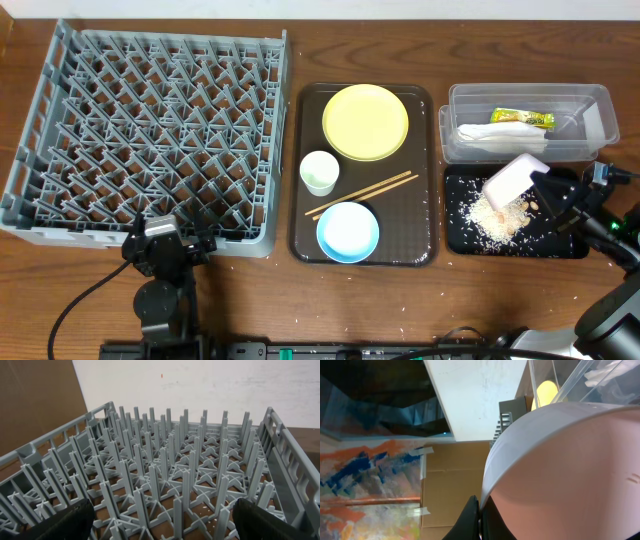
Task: Sort waste into correct bins and load items into the dishwasher
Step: 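Tilt the pink bowl with the right gripper to dump scraps onto black tray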
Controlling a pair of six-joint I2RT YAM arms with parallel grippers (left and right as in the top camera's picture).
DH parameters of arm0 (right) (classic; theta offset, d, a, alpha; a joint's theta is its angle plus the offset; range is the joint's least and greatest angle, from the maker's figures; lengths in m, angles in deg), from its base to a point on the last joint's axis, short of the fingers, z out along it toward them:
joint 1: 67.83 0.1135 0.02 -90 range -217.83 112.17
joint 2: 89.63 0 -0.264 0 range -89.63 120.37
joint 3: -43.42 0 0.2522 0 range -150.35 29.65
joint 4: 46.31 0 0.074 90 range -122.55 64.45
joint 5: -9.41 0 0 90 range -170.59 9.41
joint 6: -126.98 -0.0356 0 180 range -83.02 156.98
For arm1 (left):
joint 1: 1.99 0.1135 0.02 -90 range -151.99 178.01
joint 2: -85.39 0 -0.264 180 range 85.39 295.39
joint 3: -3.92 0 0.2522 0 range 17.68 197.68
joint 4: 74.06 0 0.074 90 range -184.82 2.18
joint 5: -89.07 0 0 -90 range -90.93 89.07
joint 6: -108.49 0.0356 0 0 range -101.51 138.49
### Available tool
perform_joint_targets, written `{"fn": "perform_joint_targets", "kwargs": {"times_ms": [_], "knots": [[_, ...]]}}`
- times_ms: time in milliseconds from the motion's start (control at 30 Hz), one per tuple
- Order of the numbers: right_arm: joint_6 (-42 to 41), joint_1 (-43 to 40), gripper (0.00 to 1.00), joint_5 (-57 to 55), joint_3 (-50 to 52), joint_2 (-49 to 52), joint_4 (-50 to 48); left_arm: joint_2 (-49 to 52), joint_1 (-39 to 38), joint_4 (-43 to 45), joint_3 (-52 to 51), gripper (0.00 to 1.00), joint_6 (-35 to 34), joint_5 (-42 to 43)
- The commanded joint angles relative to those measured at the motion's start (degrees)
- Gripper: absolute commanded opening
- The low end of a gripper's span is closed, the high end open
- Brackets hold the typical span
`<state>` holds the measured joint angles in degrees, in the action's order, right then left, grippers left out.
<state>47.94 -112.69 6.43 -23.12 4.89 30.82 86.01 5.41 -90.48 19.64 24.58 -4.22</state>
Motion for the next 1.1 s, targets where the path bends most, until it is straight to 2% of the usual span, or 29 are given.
{"fn": "perform_joint_targets", "kwargs": {"times_ms": [0, 900, 1067], "knots": [[0.07, -0.50, 0.01, 1.68, 0.02, -1.18, -0.04, -0.35, 0.28, -1.11, -1.73, 0.89, 0.52, -0.13], [0.00, -0.50, 0.01, -0.59, 0.02, -1.18, -0.72, -0.35, 0.28, -1.11, -1.73, 0.89, 0.52, -0.13], [0.92, 0.00, 0.01, -4.66, -0.04, -1.18, -0.83, -0.35, 0.28, -1.11, -1.73, 0.89, 0.52, -0.13]]}}
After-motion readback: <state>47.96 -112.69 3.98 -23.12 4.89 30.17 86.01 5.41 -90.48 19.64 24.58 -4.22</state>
